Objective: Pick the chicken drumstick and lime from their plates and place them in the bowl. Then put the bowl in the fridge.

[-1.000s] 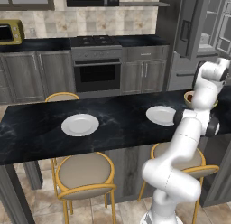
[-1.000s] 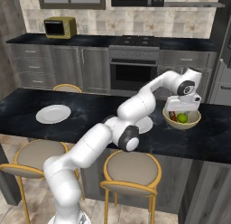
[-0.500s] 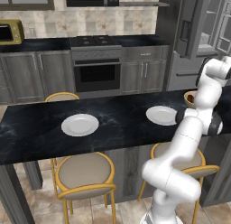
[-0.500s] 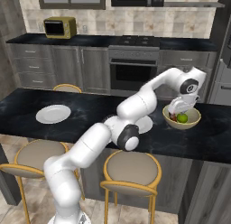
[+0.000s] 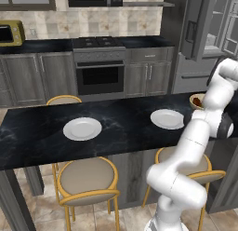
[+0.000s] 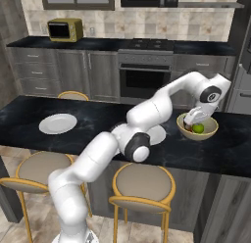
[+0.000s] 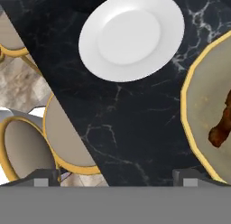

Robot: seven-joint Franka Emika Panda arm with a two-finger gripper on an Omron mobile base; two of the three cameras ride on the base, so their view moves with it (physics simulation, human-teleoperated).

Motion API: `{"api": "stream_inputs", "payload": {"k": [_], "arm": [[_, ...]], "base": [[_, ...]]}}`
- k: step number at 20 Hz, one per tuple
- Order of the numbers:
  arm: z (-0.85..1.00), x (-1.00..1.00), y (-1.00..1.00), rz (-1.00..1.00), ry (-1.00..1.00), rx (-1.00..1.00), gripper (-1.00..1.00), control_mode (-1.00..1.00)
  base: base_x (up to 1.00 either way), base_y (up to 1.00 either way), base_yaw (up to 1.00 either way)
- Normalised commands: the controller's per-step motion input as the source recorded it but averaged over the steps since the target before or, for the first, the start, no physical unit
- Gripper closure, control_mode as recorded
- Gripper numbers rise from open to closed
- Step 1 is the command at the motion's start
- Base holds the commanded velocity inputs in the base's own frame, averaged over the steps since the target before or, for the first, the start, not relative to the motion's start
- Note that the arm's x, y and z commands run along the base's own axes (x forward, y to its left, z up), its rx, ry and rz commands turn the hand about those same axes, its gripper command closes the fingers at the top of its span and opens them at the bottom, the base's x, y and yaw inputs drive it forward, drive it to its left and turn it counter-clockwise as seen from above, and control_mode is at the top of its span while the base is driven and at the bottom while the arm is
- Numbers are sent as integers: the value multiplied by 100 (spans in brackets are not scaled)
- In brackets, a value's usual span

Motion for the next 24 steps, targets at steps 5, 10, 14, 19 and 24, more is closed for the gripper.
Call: {"api": "stream_inputs", "payload": {"k": [5,10,14,19,24], "arm": [[-40,-65,63,-2,-26,-27,-100,-100],[-50,-62,66,0,-29,-33,-100,-100],[-19,-27,71,-3,-21,-31,-100,-100],[13,7,58,-3,-8,-35,-100,-100],[2,2,47,0,-2,-40,-100,-100]], "base": [[0,0,0],[0,0,0],[0,0,0],[0,0,0],[0,0,0]]}}
